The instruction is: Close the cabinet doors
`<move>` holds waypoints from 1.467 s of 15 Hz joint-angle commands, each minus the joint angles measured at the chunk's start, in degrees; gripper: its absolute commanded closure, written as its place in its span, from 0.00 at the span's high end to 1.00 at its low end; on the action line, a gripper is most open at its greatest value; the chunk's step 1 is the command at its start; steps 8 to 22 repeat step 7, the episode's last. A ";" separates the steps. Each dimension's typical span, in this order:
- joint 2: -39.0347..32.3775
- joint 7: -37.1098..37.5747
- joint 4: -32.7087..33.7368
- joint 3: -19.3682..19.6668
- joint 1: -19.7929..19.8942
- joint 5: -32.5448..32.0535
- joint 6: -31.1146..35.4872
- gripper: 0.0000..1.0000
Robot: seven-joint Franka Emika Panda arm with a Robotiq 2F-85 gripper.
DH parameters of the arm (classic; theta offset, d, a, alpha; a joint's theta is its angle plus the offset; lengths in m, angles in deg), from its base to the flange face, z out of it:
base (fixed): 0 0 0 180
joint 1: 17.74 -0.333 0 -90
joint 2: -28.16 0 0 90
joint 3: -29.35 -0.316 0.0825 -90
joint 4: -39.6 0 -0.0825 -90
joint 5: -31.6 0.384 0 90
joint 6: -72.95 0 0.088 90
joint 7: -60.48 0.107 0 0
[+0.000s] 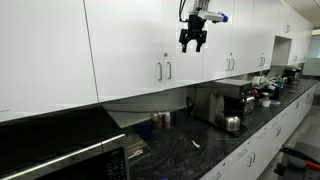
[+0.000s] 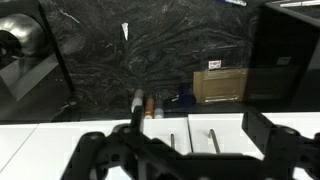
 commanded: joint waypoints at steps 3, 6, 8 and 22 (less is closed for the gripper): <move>-1.27 -1.15 1.53 -0.50 0.80 0.32 -0.53 1.00; -0.59 -0.16 0.53 -0.66 0.72 0.19 -0.17 1.00; -0.64 -0.16 0.53 -0.66 0.71 0.18 -0.17 1.00; -0.64 -0.16 0.53 -0.66 0.71 0.18 -0.17 1.00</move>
